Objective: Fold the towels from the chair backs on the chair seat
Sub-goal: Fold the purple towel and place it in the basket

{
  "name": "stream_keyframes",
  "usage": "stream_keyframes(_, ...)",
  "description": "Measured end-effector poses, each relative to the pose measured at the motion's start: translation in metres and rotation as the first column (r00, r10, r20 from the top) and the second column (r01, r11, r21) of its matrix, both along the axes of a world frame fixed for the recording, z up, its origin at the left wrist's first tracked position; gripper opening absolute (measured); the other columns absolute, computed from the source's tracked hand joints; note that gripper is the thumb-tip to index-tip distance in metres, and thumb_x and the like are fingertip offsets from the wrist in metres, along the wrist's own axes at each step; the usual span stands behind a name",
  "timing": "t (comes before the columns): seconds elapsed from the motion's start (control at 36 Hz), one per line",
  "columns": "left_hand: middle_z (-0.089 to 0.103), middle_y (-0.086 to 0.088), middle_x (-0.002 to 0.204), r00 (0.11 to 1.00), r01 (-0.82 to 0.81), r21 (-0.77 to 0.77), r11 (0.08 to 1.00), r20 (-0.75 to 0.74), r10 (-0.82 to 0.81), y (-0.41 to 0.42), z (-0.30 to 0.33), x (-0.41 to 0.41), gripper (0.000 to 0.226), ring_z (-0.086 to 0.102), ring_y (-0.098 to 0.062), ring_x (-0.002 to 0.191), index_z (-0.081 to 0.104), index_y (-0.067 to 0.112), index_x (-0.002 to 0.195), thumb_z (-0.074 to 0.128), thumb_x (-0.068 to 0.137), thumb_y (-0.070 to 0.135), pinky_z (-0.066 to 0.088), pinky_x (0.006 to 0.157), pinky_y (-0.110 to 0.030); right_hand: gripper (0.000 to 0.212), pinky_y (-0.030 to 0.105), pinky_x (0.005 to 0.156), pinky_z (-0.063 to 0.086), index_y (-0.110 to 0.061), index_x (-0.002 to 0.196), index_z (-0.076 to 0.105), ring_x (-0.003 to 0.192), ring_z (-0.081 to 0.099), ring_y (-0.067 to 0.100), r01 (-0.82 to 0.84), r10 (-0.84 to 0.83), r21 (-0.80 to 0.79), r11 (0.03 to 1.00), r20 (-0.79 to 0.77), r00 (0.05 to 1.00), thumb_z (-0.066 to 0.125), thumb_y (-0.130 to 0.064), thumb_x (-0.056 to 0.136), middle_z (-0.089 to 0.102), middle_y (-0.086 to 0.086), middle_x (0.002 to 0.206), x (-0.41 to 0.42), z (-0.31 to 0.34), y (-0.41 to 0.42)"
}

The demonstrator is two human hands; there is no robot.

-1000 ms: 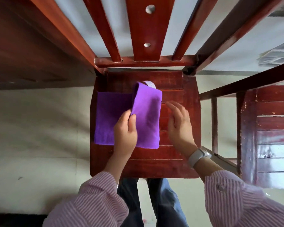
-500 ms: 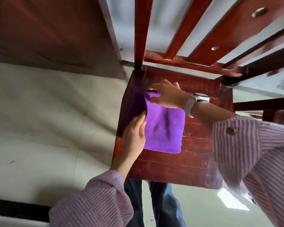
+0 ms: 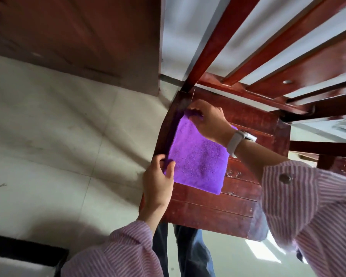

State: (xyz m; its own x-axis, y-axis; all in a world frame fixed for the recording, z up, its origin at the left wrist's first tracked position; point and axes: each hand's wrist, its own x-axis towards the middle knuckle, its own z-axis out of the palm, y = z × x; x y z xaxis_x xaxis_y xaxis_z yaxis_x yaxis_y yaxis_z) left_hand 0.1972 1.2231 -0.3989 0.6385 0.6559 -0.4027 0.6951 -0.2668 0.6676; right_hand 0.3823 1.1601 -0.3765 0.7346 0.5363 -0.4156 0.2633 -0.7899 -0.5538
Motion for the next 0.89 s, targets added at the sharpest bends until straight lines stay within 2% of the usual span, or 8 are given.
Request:
stream_keyframes(0.11, 0.070, -0.013, 0.079, 0.995, 0.093, 0.116, 0.989, -0.051, -0.087, 0.003, -0.007, -0.011, 0.023, 0.065, -0.034, 0.074, 0.062, 0.009, 0.096, 0.065, 0.081, 0.026, 0.051, 0.068, -0.043, 0.031, 0.035, 0.093, 0.027, -0.021, 0.118, 0.055, 0.114, 0.049, 0.020, -0.079, 0.081, -0.026, 0.997, 0.101, 0.992, 0.049, -0.016, 0.088, 0.059, -0.002, 0.116, -0.008, -0.013, 0.008)
stream_keyframes(0.28, 0.064, -0.007, 0.059, 0.945, 0.308, 0.332, 0.892, -0.213, -0.247, 0.006, -0.011, -0.012, 0.023, 0.061, -0.030, 0.056, 0.064, 0.013, 0.080, 0.076, 0.071, 0.031, 0.045, 0.056, -0.036, 0.030, 0.041, 0.095, 0.027, -0.027, 0.119, 0.056, 0.113, 0.048, 0.024, -0.056, 0.094, -0.181, 0.982, 0.208, 0.974, 0.048, -0.027, 0.090, 0.059, -0.001, 0.114, -0.014, -0.026, 0.011)
stream_keyframes(0.36, 0.060, -0.007, 0.053, 0.942, 0.316, 0.349, 0.882, -0.222, -0.250, 0.012, -0.014, -0.010, 0.026, 0.059, -0.030, 0.052, 0.061, 0.013, 0.078, 0.077, 0.070, 0.033, 0.043, 0.055, -0.034, 0.033, 0.042, 0.097, 0.025, -0.029, 0.121, 0.055, 0.116, 0.043, 0.025, -0.039, 0.094, -0.218, 0.975, 0.250, 0.964, 0.049, -0.028, 0.088, 0.056, 0.001, 0.117, -0.017, -0.026, 0.014)
stream_keyframes(0.44, 0.060, -0.006, 0.057, 0.947, 0.316, 0.341, 0.885, -0.174, -0.271, 0.015, -0.016, -0.013, 0.026, 0.059, -0.030, 0.056, 0.059, 0.014, 0.084, 0.070, 0.076, 0.036, 0.044, 0.057, -0.036, 0.043, 0.047, 0.104, 0.023, -0.028, 0.124, 0.054, 0.117, 0.043, 0.027, -0.014, 0.053, -0.131, 0.991, 0.299, 0.953, 0.050, -0.024, 0.082, 0.053, 0.004, 0.121, -0.023, -0.018, 0.009)
stream_keyframes(0.53, 0.063, -0.005, 0.071, 0.942, 0.336, 0.379, 0.863, -0.137, -0.306, 0.016, -0.012, -0.012, 0.031, 0.061, -0.029, 0.068, 0.058, 0.014, 0.096, 0.051, 0.083, 0.041, 0.045, 0.061, -0.037, 0.048, 0.055, 0.106, 0.026, -0.023, 0.123, 0.056, 0.115, 0.047, 0.029, -0.012, 0.030, -0.046, 0.999, 0.418, 0.908, 0.044, -0.018, 0.077, 0.055, 0.008, 0.120, -0.038, -0.004, -0.009)
stream_keyframes(0.58, 0.063, -0.006, 0.093, 0.923, 0.383, 0.428, 0.819, -0.131, -0.363, 0.017, -0.009, -0.009, 0.034, 0.059, -0.027, 0.086, 0.054, 0.014, 0.111, 0.047, 0.086, 0.036, 0.046, 0.069, -0.038, 0.051, 0.058, 0.107, 0.024, -0.021, 0.125, 0.053, 0.121, 0.043, 0.031, -0.027, 0.041, -0.035, 0.999, 0.474, 0.880, 0.045, -0.013, 0.076, 0.053, 0.012, 0.126, -0.056, -0.001, -0.026)
stream_keyframes(0.72, 0.040, -0.010, 0.144, 0.740, 0.616, 0.519, 0.592, -0.126, -0.661, 0.017, -0.012, 0.014, 0.047, 0.035, -0.025, 0.134, 0.038, 0.013, 0.136, 0.043, 0.091, 0.023, 0.034, 0.100, -0.042, 0.054, 0.060, 0.109, 0.020, -0.018, 0.135, 0.040, 0.134, 0.030, 0.039, 0.019, 0.049, -0.148, 0.989, 0.443, 0.895, 0.040, -0.015, 0.081, 0.037, 0.023, 0.142, -0.099, -0.017, -0.062)
stream_keyframes(0.89, 0.030, -0.008, 0.150, 0.525, 0.811, 0.459, 0.364, -0.295, -0.798, 0.041, -0.039, 0.045, 0.058, 0.034, -0.026, 0.135, 0.031, 0.013, 0.141, 0.034, 0.090, 0.041, 0.032, 0.104, -0.054, 0.056, 0.053, 0.112, 0.018, -0.025, 0.140, 0.035, 0.138, 0.025, 0.037, 0.114, 0.004, -0.288, 0.951, 0.380, 0.925, 0.042, -0.025, 0.084, 0.029, 0.022, 0.147, -0.119, -0.048, -0.062)
